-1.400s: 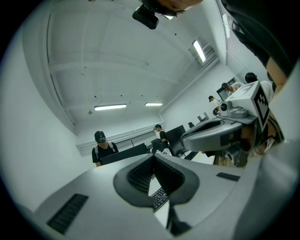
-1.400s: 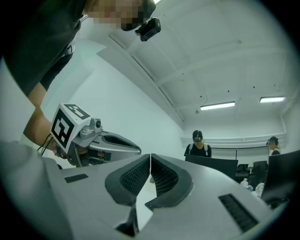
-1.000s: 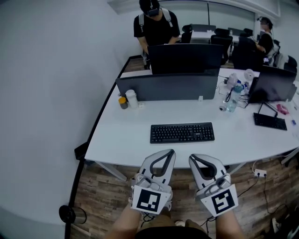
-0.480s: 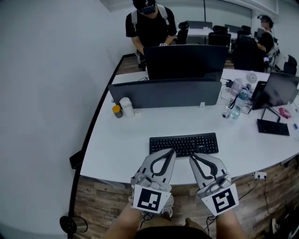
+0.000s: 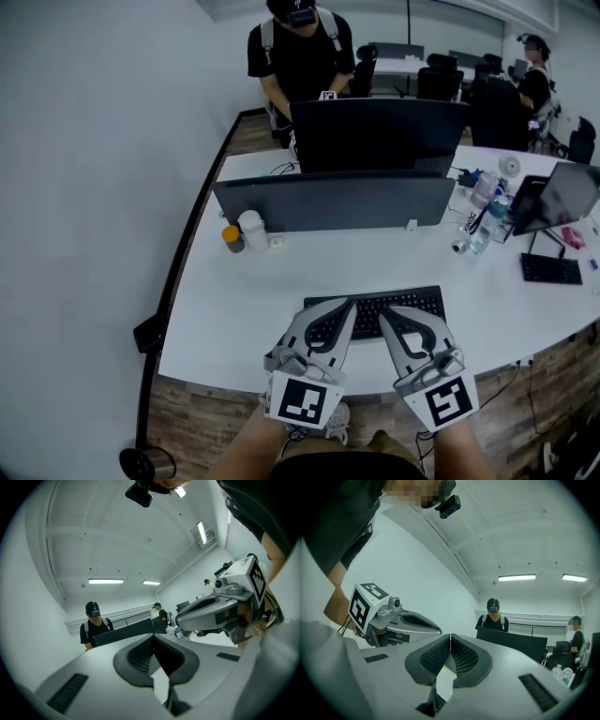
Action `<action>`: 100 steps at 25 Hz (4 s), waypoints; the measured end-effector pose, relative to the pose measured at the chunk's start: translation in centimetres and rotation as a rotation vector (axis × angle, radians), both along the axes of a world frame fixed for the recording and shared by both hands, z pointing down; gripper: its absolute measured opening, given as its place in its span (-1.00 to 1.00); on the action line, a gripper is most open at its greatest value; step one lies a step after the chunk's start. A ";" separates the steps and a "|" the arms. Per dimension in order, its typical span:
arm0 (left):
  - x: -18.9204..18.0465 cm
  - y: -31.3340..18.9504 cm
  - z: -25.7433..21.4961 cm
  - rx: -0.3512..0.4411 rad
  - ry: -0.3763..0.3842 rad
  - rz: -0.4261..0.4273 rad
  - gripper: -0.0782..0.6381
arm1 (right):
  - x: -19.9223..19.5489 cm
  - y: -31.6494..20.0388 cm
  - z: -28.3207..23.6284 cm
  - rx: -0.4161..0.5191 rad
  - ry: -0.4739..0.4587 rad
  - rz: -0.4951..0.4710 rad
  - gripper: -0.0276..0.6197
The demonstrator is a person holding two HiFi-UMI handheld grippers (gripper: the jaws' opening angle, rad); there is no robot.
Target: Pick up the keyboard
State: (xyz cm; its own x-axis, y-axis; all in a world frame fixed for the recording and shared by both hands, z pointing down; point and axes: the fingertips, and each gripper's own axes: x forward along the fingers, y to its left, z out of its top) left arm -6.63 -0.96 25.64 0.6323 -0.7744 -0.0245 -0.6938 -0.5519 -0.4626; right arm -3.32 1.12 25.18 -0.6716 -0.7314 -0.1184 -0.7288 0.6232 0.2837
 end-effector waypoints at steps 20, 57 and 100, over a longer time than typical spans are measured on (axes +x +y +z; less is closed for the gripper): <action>-0.4 -6.9 0.1 0.010 -0.008 0.083 -0.76 | -2.1 -7.2 0.4 -0.005 -0.007 0.044 -0.82; 3.3 -8.1 3.5 -0.084 -0.018 0.096 -0.76 | 0.0 -8.3 3.3 -0.092 0.042 0.012 -0.82; -1.6 -11.6 10.3 -0.297 -0.053 -0.170 -0.58 | 5.8 -12.5 8.3 -0.301 0.065 -0.016 -0.56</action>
State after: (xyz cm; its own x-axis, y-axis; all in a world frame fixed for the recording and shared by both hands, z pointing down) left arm -8.26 -12.52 35.90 0.4882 -0.8371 0.2467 -0.7666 -0.5465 -0.3371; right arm 2.44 -11.35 33.47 -0.6825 -0.7162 0.1457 -0.7045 0.6978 0.1299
